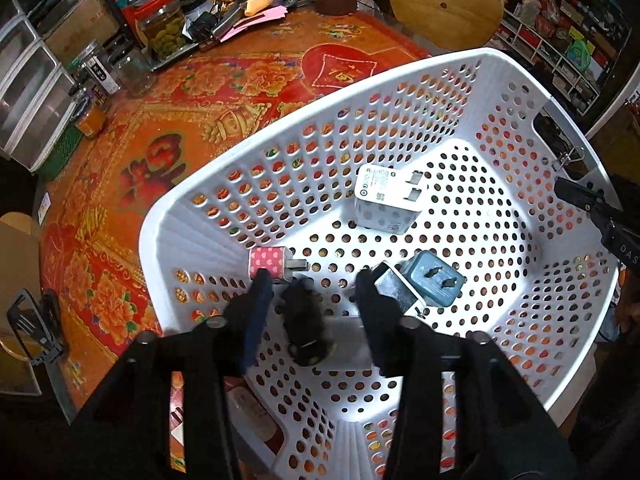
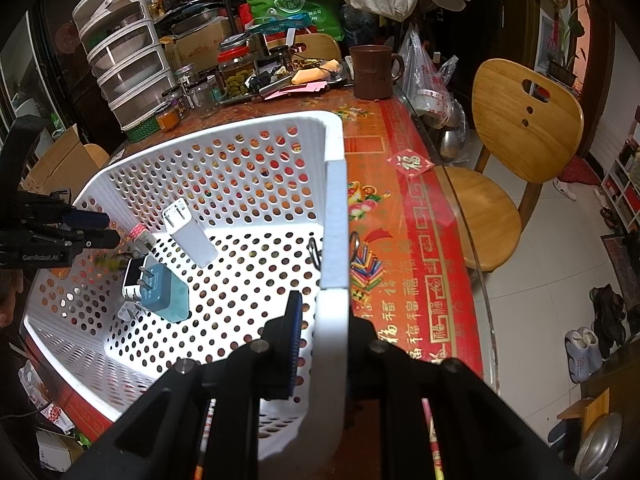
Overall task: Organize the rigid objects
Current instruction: 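Return the left tool to the table and grasp a white square charger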
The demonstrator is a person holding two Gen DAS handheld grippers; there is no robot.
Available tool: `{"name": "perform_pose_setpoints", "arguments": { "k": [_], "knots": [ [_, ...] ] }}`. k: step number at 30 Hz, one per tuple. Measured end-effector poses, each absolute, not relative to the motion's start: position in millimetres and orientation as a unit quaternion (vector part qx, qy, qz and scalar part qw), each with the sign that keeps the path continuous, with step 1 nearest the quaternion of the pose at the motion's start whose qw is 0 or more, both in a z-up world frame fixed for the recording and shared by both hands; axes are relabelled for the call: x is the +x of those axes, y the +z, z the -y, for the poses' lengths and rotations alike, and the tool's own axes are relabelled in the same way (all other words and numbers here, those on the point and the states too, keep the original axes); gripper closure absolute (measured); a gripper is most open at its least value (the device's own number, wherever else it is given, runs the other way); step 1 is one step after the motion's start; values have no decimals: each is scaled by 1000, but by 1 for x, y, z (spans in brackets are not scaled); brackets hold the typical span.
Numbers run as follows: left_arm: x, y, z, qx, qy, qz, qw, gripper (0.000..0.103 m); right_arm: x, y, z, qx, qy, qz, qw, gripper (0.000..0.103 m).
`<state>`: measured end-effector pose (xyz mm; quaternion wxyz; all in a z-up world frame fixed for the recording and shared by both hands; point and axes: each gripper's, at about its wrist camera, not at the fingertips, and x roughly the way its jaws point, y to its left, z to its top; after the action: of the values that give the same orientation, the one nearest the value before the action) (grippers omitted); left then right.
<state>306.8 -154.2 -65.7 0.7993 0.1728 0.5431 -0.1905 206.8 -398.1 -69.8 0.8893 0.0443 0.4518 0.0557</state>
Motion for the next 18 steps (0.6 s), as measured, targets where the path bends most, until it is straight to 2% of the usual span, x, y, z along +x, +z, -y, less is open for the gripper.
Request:
{"name": "perform_pose_setpoints", "arguments": {
  "k": [2, 4, 6, 8, 14, 15, 18],
  "knots": [
    [304, -60, 152, 169, -195, -539, 802, 60, 207, -70, 398, 45, 56, -452, 889, 89],
    [298, -47, 146, 160, -200, -529, 809, 54, 207, -70, 398, 44, 56, -452, 889, 89],
    [291, -30, 139, 154, -205, -514, 819, 28, 208, -71, 398, 43, 56, -453, 888, 89],
    [278, -9, 127, 159, -202, -488, 834, 12, 208, -71, 398, 44, 57, -453, 889, 89],
    [242, 32, 55, 129, -180, -441, 870, 4, 207, -72, 398, 45, 59, -451, 889, 89],
    [238, 34, 42, 125, -173, -439, 873, 1, 207, -72, 398, 44, 59, -452, 889, 89],
    [231, 27, -5, 119, -137, -451, 874, 1, 206, -72, 398, 44, 59, -451, 889, 89]
  ]
}}
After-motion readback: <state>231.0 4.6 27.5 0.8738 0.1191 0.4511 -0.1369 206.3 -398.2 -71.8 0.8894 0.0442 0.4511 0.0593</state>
